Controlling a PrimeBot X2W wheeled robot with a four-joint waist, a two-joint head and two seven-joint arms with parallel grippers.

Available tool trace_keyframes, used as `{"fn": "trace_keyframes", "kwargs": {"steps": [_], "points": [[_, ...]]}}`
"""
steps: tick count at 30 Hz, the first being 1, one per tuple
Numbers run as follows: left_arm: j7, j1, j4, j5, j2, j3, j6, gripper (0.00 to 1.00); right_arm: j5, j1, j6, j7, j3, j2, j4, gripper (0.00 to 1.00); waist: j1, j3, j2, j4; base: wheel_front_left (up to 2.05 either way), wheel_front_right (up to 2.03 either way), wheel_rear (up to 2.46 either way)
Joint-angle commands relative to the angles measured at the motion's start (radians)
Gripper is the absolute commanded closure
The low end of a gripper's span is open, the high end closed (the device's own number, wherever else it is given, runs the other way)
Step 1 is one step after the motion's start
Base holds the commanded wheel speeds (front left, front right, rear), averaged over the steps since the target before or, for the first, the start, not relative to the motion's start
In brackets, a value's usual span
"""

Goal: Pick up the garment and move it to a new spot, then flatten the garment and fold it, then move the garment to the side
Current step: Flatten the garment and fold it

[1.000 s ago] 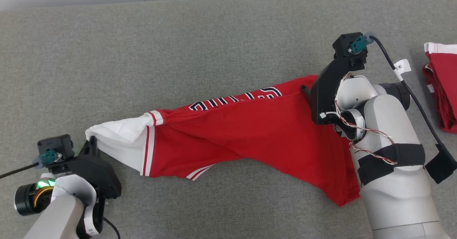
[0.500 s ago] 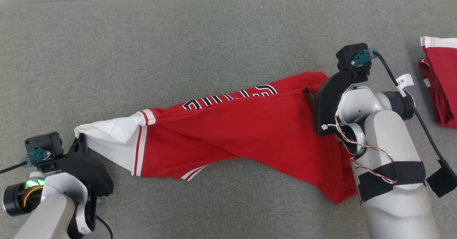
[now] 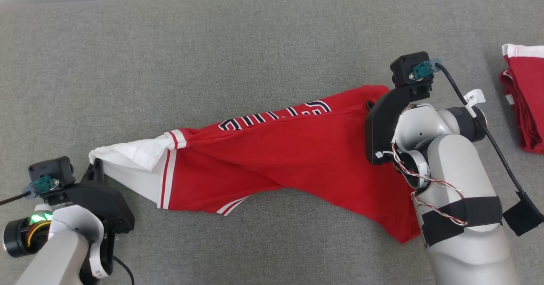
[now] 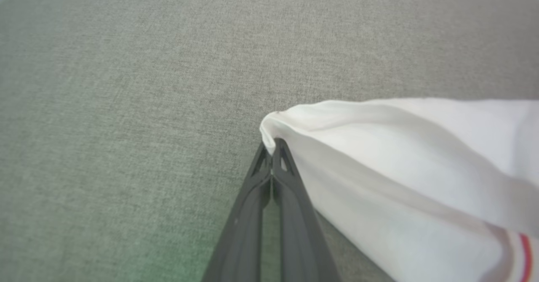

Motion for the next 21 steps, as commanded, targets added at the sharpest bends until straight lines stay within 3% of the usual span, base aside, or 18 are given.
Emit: {"fn": "trace_keyframes", "kwargs": {"steps": [1, 6, 10, 21], "points": [[-0.018, 0.016, 0.003, -0.013, 0.007, 0.008, -0.002, 1.00, 0.005, 0.011, -0.002, -0.014, 0.002, 0.005, -0.010, 1.00, 0.0000, -0.009, -0.0001, -0.002, 0.00, 0.00, 0.00], [-0.078, -0.001, -0.015, -0.017, 0.007, 0.035, -0.011, 1.00, 0.015, 0.003, -0.002, -0.050, -0.015, 0.005, -0.029, 1.00, 0.0000, -0.030, -0.0001, -0.004, 0.00, 0.00, 0.00], [-0.147, -0.027, -0.049, -0.052, -0.006, 0.088, -0.047, 1.00, 0.041, -0.015, -0.002, -0.086, -0.036, 0.001, -0.054, 1.00, 0.0000, -0.055, -0.0001, -0.007, 0.00, 0.00, 0.00], [-0.187, -0.162, -0.170, -0.152, 0.012, 0.190, -0.151, 1.00, 0.181, -0.097, -0.002, -0.177, -0.010, -0.111, -0.133, 1.00, 0.0000, -0.136, -0.0001, -0.036, 0.00, 0.00, 0.00]]}}
